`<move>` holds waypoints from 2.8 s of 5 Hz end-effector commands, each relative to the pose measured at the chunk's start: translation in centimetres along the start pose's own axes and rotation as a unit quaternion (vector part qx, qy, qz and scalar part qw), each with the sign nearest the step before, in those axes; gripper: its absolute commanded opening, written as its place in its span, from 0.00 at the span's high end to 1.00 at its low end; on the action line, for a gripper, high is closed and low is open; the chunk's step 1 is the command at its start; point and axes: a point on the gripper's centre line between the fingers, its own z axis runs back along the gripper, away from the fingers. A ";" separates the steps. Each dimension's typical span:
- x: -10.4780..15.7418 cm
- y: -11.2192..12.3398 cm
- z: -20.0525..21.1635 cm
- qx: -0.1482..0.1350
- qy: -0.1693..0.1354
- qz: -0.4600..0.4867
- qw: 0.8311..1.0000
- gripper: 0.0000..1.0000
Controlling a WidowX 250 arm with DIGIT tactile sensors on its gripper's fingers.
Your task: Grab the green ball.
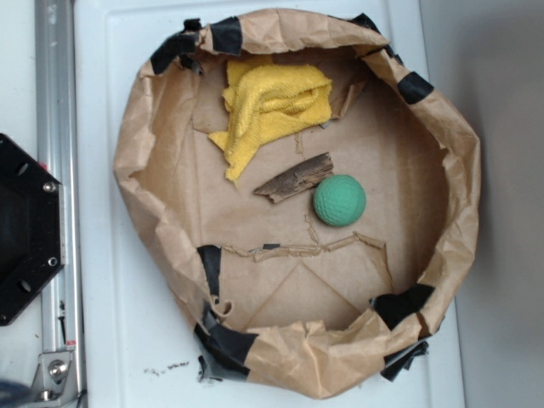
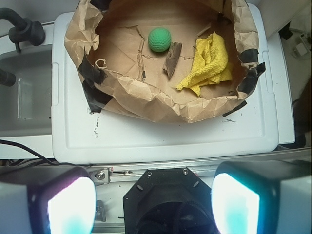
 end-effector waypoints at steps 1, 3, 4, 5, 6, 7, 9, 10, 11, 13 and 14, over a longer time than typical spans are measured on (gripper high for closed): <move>0.0 0.0 0.0 0.000 0.000 0.000 1.000 0.00; 9.7 1.6 -6.2 0.036 -0.092 -0.250 0.963 0.00; 14.2 2.0 -11.3 0.023 -0.116 -0.259 0.958 0.00; 15.3 3.1 -15.7 0.013 -0.086 -0.270 0.959 0.00; 16.7 2.9 -18.4 -0.004 -0.073 -0.279 0.958 0.00; 16.4 2.2 -22.0 -0.005 -0.034 -0.298 0.954 0.00; 18.4 1.0 -21.3 0.000 -0.082 -0.262 0.962 1.00; 18.2 0.7 -16.6 0.002 -0.097 -0.237 0.967 1.00; 17.5 -0.3 -11.5 0.043 -0.142 -0.210 0.966 1.00; 15.1 -0.9 -3.0 0.051 -0.017 -0.087 0.995 1.00; 14.3 -1.7 -2.8 0.102 -0.062 -0.018 0.993 1.00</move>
